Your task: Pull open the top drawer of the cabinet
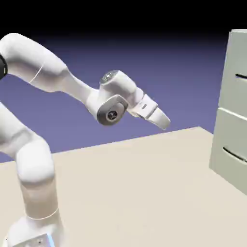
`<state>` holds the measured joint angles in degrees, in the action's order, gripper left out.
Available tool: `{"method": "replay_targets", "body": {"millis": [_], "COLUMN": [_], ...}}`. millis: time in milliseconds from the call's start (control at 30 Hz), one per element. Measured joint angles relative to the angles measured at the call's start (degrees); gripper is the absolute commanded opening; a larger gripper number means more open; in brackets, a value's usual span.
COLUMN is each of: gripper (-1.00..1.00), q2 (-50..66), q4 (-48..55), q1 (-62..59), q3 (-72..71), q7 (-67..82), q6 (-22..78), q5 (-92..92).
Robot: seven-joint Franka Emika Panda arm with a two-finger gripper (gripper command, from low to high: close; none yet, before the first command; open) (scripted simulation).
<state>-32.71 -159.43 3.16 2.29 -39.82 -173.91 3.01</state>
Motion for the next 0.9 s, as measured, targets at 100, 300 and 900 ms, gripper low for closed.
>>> {"method": "replay_targets", "body": {"millis": [100, 300, 900], "gripper": [0.0, 0.0, 0.0], "q2": [-0.13, -0.39, -1.18], "q4": [3.92, 11.75, 35.26], "q1": [6.15, 18.45, 55.36], "q3": [5.7, 17.11, 51.33], "q7": [6.55, 19.65, 58.95], "q6": [0.25, 0.74, 2.21], "q5": [7.48, 22.43, 67.28]}}
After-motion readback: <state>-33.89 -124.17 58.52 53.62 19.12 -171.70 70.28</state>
